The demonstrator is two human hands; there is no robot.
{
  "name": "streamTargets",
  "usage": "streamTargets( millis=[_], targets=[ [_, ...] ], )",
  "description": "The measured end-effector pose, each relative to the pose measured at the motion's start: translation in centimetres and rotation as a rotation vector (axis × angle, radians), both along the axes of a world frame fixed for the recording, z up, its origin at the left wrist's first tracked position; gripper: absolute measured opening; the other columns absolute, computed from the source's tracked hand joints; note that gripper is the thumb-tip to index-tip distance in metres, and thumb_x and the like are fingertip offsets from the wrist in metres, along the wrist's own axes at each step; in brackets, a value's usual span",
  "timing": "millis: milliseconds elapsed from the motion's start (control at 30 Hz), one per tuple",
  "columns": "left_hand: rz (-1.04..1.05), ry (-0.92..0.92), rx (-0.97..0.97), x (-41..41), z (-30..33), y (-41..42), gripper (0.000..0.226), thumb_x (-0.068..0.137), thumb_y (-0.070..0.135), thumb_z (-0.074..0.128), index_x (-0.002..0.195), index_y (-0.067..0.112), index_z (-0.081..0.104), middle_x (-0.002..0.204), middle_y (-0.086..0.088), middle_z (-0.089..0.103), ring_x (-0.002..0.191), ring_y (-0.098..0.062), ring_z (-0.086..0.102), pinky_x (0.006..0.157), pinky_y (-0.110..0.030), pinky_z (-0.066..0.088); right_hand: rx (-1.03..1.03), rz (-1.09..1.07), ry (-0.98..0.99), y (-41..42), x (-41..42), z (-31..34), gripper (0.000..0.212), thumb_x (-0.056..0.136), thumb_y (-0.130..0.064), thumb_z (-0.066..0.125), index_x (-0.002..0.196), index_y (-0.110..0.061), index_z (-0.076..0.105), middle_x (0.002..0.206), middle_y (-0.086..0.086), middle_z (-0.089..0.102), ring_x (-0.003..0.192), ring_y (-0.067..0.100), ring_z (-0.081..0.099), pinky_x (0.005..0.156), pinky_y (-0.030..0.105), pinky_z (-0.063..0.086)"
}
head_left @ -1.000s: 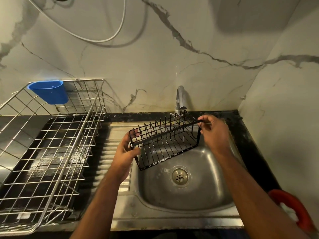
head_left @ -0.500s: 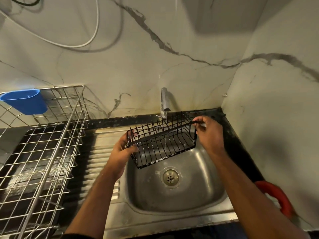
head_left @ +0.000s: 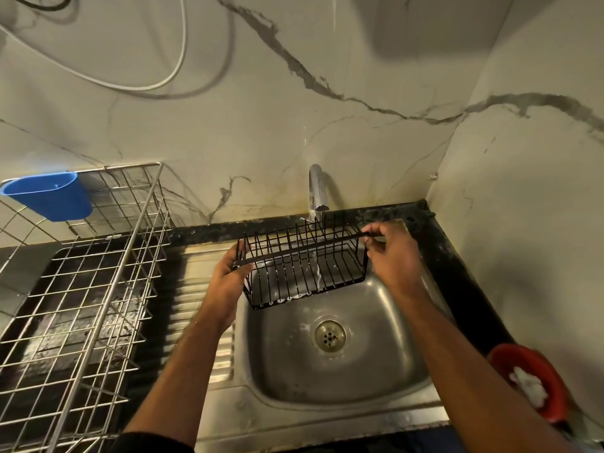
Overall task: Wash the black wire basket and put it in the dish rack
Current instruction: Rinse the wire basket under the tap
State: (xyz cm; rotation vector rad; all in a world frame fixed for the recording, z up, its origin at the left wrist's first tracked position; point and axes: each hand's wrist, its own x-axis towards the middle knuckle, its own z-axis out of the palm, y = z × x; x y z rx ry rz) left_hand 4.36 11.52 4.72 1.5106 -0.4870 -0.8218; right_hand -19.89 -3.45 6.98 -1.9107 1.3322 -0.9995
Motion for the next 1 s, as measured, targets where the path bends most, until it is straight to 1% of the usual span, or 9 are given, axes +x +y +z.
streamTargets(
  millis=[133,233,367,467,600,667,800,900,1000],
  targets=[
    [0.016,0.0,0.008,0.5,-0.2,0.2,0.05,0.099,-0.01,0.049,0.145,0.01,0.053,0.135,0.0,0.063,0.129,-0.014,0.054,0.118,-0.037,0.033,-0.023,0.02,0.011,0.1,0.4,-0.1,0.021,0.09,-0.011,0.071,0.109,-0.019,0.071,0.097,-0.009,0.07,0.086,0.0,0.065,0.069,0.013,0.054],
    [0.031,-0.002,0.002,1.0,-0.4,0.3,0.051,0.098,-0.012,0.048,0.145,0.008,0.052,0.139,-0.001,0.061,0.136,-0.016,0.051,0.121,-0.036,0.032,-0.046,0.039,0.012,0.2,0.6,-0.2,0.021,0.089,-0.011,0.072,0.109,-0.018,0.072,0.098,-0.006,0.072,0.088,0.003,0.067,0.075,0.022,0.06],
    [0.044,-0.008,0.011,1.6,-0.5,0.7,0.049,0.098,-0.012,0.049,0.137,0.016,0.058,0.125,0.009,0.066,0.133,-0.012,0.053,0.12,-0.034,0.033,-0.027,0.06,0.005,0.6,0.9,0.0,0.021,0.089,-0.012,0.071,0.11,-0.018,0.071,0.1,-0.004,0.072,0.091,0.005,0.068,0.077,0.023,0.06],
    [0.04,-0.008,0.014,1.9,-0.7,0.9,0.049,0.098,-0.011,0.049,0.133,0.022,0.06,0.127,0.01,0.066,0.135,-0.013,0.051,0.12,-0.035,0.033,-0.015,0.07,-0.005,0.8,1.0,-0.2,0.022,0.089,-0.011,0.071,0.109,-0.018,0.071,0.1,-0.004,0.072,0.093,0.005,0.067,0.079,0.026,0.06],
    [0.052,-0.013,0.019,2.0,-0.8,1.2,0.045,0.1,-0.007,0.049,0.137,0.017,0.059,0.136,0.002,0.063,0.137,-0.019,0.05,0.119,-0.043,0.031,-0.011,0.081,-0.012,1.1,1.1,-0.3,0.021,0.09,-0.011,0.071,0.11,-0.018,0.071,0.101,-0.006,0.071,0.09,0.001,0.064,0.078,0.016,0.055],
    [0.049,-0.026,0.019,1.9,-0.8,1.4,0.042,0.102,-0.002,0.049,0.138,0.016,0.059,0.132,0.005,0.065,0.134,-0.019,0.051,0.117,-0.044,0.033,-0.01,0.078,-0.012,1.2,1.0,-0.3,0.021,0.09,-0.011,0.07,0.11,-0.018,0.071,0.099,-0.008,0.07,0.089,-0.001,0.063,0.074,0.011,0.052],
    [0.012,-0.08,0.044,1.5,-0.2,1.3,0.037,0.106,0.008,0.048,0.138,0.021,0.059,0.117,0.017,0.066,0.118,-0.013,0.054,0.105,-0.041,0.041,0.02,0.061,-0.031,1.4,0.6,-0.1,0.023,0.09,-0.011,0.07,0.111,-0.021,0.07,0.1,-0.008,0.07,0.092,0.003,0.066,0.076,0.019,0.057],
    [0.011,-0.14,0.092,1.2,0.0,1.0,0.035,0.106,0.015,0.05,0.139,0.024,0.059,0.125,0.004,0.067,0.124,-0.024,0.057,0.095,-0.039,0.046,0.009,0.026,-0.023,1.6,0.0,0.4,0.023,0.09,-0.011,0.07,0.111,-0.021,0.07,0.099,-0.01,0.068,0.088,-0.002,0.063,0.073,0.008,0.05],
    [0.016,-0.222,0.096,0.9,-0.3,0.7,0.03,0.106,0.024,0.051,0.134,0.021,0.062,0.129,-0.02,0.064,0.128,-0.042,0.051,0.099,-0.051,0.049,0.02,0.007,-0.064,1.6,-0.6,1.0,0.023,0.09,-0.011,0.07,0.111,-0.019,0.071,0.101,-0.01,0.069,0.092,0.0,0.065,0.078,0.012,0.051]
  ],
)
